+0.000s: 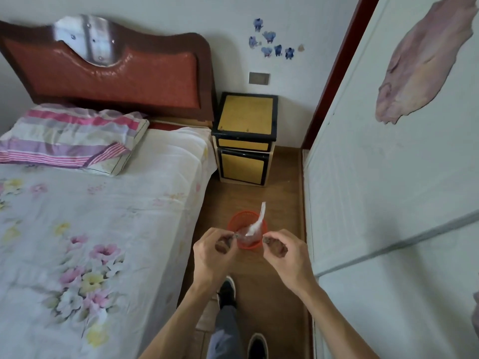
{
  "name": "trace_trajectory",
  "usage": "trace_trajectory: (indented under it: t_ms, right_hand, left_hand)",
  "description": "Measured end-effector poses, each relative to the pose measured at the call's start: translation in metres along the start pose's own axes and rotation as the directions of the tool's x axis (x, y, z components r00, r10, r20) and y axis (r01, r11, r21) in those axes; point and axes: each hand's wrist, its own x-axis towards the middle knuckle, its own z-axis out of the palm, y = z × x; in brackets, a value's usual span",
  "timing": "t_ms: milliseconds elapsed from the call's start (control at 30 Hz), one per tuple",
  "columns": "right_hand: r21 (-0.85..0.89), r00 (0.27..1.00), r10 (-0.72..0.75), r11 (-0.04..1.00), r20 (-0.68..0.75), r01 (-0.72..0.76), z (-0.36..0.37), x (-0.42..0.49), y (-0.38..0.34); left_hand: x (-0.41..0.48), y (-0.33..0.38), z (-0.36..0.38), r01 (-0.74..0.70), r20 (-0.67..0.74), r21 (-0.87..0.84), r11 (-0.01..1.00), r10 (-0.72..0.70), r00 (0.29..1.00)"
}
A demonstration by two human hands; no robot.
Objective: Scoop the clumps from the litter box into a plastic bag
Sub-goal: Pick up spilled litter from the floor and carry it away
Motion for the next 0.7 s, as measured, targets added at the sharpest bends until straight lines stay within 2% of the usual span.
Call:
trace_trajectory:
  t_ms: [333,500,700]
  right_hand:
    - [-0.036,0.987,0.159,0.987,0.028,-0.158,0.072,0.095,0.048]
    - [-0.054,0.977,0.212,0.976,0.029,-0.210,0.101,0.132,0.084]
    - [-0.065,0.966,0.253,0.966,0.056,-0.250,0.135,0.162,0.139]
  left_hand:
    - [0.091,-0.095,0.027,0.094,0.101,0.022,0.995,-0.096,0.990]
    - [0.121,-0.145,0.046,0.129,0.194,0.032,0.991,-0.132,0.972]
    - [0.145,-0.197,0.091,0.179,0.226,0.044,0.983,-0.184,0.957]
